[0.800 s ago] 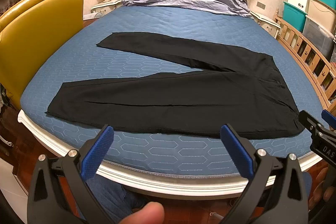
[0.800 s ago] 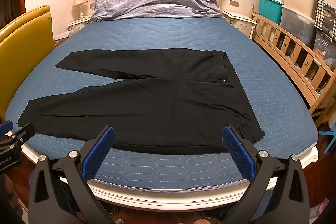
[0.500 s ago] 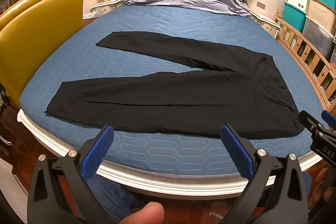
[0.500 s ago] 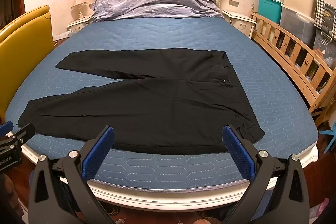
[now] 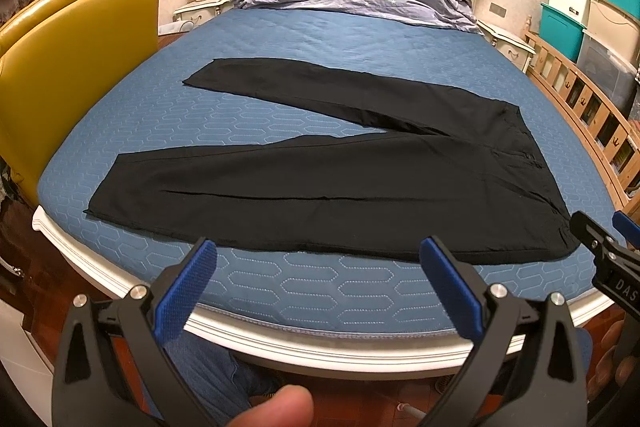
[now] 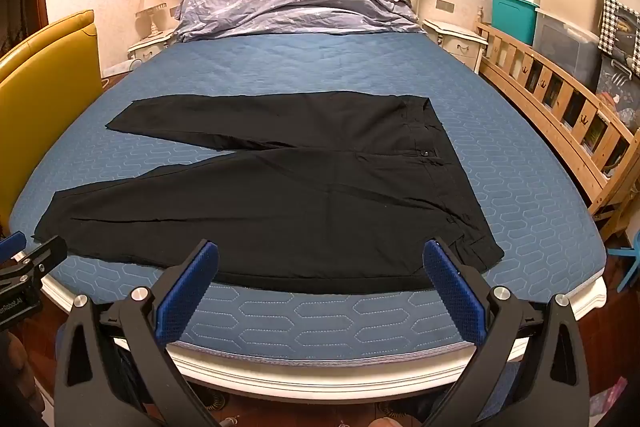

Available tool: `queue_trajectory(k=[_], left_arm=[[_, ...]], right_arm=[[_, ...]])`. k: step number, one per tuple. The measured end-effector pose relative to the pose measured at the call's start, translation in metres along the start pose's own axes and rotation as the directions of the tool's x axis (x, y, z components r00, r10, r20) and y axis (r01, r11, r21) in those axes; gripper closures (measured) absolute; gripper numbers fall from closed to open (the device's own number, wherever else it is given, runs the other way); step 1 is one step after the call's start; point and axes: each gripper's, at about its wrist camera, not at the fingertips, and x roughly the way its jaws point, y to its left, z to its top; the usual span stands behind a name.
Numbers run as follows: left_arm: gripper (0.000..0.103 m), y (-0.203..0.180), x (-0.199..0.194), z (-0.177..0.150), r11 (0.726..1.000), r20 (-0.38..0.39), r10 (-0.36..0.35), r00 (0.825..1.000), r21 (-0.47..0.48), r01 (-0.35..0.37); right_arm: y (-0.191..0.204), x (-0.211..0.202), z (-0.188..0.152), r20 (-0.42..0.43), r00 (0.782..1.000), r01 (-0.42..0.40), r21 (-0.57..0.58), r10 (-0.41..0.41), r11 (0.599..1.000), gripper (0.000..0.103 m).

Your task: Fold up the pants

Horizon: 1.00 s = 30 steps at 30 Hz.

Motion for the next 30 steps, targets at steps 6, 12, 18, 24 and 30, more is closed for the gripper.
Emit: queue_trajectory(k=[6, 12, 18, 24, 30], left_arm=[[0.001, 0.0001, 0.0002, 0.0003, 1.0, -0.001, -0.001, 1.0, 0.0, 0.001], [0.001, 0.0004, 0.0003, 0.0004, 1.0, -0.001, -0.001, 1.0, -0.001, 0.001], [0.001, -0.0003, 0.0007, -0.0025, 1.0, -0.007, -0.005, 1.0, -0.005, 0.005], [0.001, -0.0004, 0.0008, -0.0025, 1.0, -0.008, -0.005, 1.0, -0.005, 0.004], [0.001, -0.0002, 0.0007, -0.003, 1.0, -0.009, -0.007, 1.0, -0.006, 0.007]], right_arm=[[-0.0004, 0.0, 0.0003, 0.001, 1.0, -0.001, -0.001, 0.001, 1.0, 0.004], [-0.0003, 0.0003, 0.0002, -0.001, 1.0, -0.002, 0.0, 0.002, 1.0, 0.004], [-0.0001, 0.0004, -0.0003, 0.001, 1.0, -0.002, 0.0, 0.002, 1.0, 0.004], [0.0001, 0.0004, -0.0004, 0.0, 1.0, -0.003, 0.0, 0.003, 1.0, 0.004], [0.0005, 0.0004, -0.0005, 0.0, 1.0, -0.002, 0.0, 0.002, 1.0, 0.004]])
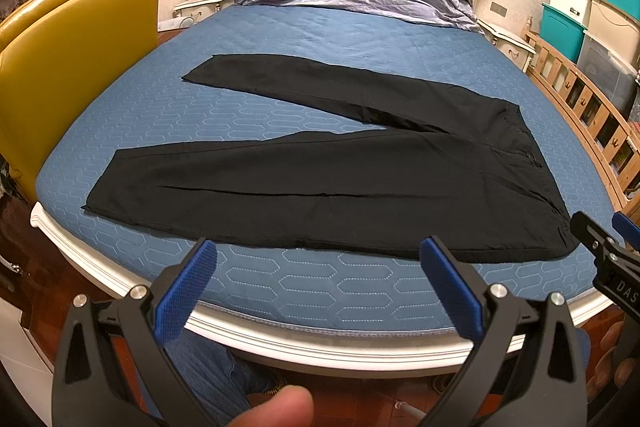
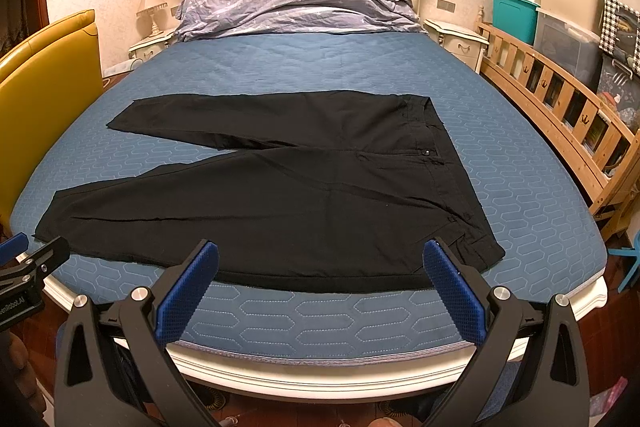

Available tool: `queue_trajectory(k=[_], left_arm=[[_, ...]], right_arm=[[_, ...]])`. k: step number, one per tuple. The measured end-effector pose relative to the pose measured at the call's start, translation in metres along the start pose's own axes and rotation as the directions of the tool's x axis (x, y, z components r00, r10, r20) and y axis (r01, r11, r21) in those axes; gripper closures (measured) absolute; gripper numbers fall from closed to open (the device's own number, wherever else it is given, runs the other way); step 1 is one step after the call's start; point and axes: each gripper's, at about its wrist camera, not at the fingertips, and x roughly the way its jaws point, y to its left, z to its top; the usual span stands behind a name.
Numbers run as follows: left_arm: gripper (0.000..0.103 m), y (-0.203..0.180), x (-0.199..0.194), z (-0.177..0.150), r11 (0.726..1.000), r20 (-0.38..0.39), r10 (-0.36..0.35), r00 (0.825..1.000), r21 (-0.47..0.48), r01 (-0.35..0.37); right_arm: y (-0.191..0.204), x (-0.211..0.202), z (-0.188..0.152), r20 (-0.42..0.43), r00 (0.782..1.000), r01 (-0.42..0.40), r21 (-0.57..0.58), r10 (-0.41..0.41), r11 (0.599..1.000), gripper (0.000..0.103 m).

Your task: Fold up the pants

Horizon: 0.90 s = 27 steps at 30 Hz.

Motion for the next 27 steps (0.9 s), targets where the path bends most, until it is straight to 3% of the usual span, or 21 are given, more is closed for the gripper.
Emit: queue_trajectory(k=[27], left_arm=[[0.001, -0.0011, 0.0045, -0.0055, 1.0, -0.017, -0.004, 1.0, -0.013, 0.004]], right_arm=[[0.0042, 0.0052, -0.0059, -0.008, 1.0, -0.004, 0.0, 0.004, 1.0, 0.004]])
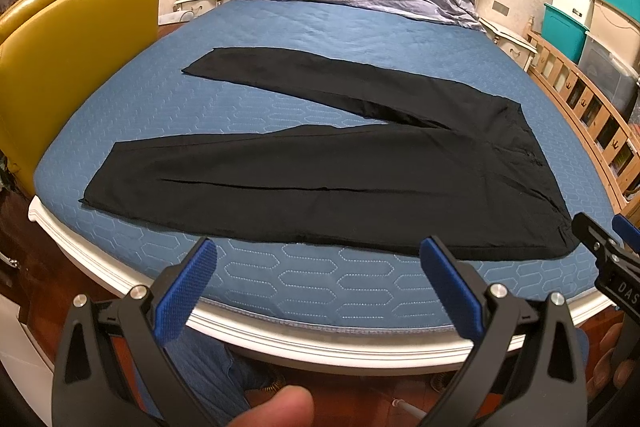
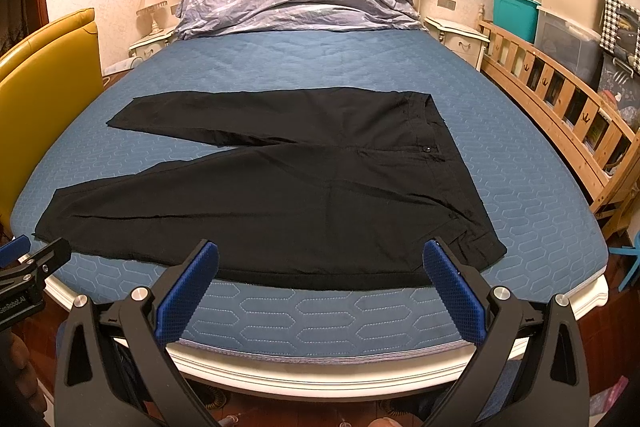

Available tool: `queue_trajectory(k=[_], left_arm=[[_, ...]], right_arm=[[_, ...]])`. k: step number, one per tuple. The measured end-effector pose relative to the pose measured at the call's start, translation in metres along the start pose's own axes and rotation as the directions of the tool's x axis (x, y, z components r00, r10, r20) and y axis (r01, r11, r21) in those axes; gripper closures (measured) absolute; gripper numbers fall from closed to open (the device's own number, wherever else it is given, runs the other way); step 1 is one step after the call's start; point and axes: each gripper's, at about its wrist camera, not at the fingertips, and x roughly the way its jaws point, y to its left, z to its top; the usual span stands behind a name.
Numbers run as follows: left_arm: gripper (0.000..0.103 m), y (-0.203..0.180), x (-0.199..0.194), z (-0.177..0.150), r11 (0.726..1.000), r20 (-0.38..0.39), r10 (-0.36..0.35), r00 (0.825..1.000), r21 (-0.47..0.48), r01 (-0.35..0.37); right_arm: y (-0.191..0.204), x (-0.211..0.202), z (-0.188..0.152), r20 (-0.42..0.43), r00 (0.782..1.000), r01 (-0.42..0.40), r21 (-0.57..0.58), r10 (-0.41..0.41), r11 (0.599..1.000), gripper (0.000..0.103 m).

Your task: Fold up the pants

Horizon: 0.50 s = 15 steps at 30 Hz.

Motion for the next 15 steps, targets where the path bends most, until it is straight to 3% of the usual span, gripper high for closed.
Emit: queue_trajectory(k=[10, 15], left_arm=[[0.001, 0.005, 0.002, 0.003, 1.0, -0.002, 0.002, 1.0, -0.017, -0.002], [0.001, 0.049, 0.017, 0.017, 0.995, -0.024, -0.01, 1.0, -0.103, 0.008]], right_arm=[[0.002, 0.003, -0.002, 0.001, 1.0, -0.003, 0.002, 0.003, 1.0, 0.004], [-0.027, 0.007, 0.009, 0.007, 0.999, 0.035, 0.036, -0.035, 0.999, 0.004]])
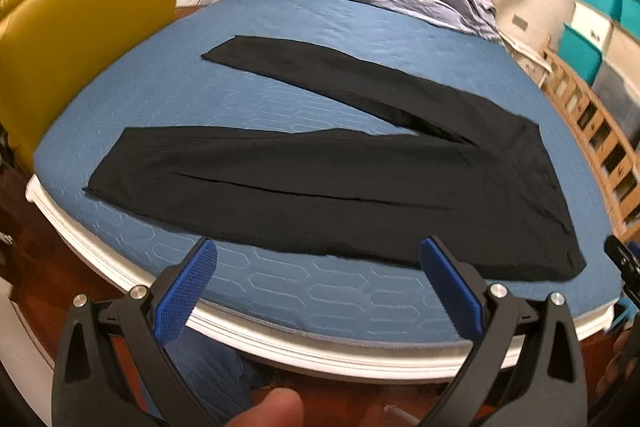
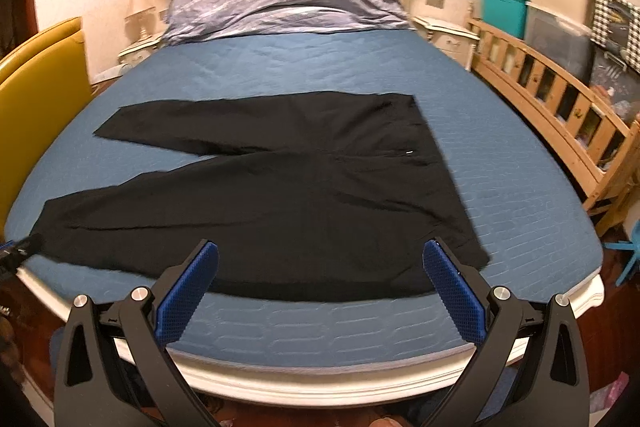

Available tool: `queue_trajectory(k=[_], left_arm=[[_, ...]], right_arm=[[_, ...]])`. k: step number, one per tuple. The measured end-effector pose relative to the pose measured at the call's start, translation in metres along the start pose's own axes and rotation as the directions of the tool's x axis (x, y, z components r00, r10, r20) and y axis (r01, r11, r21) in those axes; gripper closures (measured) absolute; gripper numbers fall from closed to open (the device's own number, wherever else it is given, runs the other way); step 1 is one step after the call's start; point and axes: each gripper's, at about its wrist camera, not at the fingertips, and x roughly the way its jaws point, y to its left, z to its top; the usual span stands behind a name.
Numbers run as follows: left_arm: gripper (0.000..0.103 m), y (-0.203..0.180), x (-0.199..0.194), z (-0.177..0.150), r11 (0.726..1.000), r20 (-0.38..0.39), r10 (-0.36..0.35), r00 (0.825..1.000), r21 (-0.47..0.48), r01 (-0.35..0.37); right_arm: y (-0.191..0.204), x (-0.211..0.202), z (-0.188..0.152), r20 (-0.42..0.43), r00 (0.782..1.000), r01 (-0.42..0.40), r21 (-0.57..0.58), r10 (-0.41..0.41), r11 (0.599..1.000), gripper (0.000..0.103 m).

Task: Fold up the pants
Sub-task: 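Lower both tools onto the trouser leg hems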

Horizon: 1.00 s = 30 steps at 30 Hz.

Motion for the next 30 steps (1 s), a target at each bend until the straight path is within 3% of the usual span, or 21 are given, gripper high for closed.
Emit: queue_trajectory(k=[4, 7, 10, 13, 19, 24, 30], left_arm=[[0.001, 0.05, 0.016, 0.008, 0.998, -0.023, 0.009, 1.0, -0.056, -0.011], [0.001, 0.101, 0.03, 0.008, 0.987, -0.062, 0.065, 0.996, -0.144, -0.074], [0.001, 0.133, 0.038, 0.015, 0.978, -0.077, 0.117, 0.99, -0.162, -0.128], [0.001, 0.153, 0.048, 0.038, 0.983, -0.069, 0.08, 0.994, -0.162, -0.09], [0.001, 0.175, 0.097, 0.127, 0.997, -0.062, 0.022, 0.998, -0.075, -0.026], [0.001, 0.19, 0.167, 0.221, 1.0, -0.085, -0.013, 0.996, 0.009, 0.014], [0.002, 0.219, 0.255, 0.322, 1.0, -0.119, -0.014, 0.993, 0.005, 0.015]], right_arm=[[-0.028, 0.014, 0.0, -0.036, 0.999, -0.01, 0.042, 0.011, 0.999, 0.004], [-0.057, 0.032, -0.007, -0.078, 0.997, -0.018, 0.094, 0.025, 0.995, 0.004], [-0.084, 0.048, -0.005, -0.104, 0.995, 0.003, 0.121, 0.01, 0.993, 0.004], [-0.103, 0.065, 0.004, -0.114, 0.993, 0.002, 0.162, 0.017, 0.987, 0.004], [-0.136, 0.115, 0.043, -0.147, 0.989, 0.007, 0.174, 0.019, 0.985, 0.004], [-0.157, 0.172, 0.096, -0.166, 0.986, 0.007, 0.203, 0.028, 0.979, 0.004], [-0.17, 0.252, 0.169, -0.19, 0.98, -0.034, 0.162, 0.065, 0.986, 0.004]])
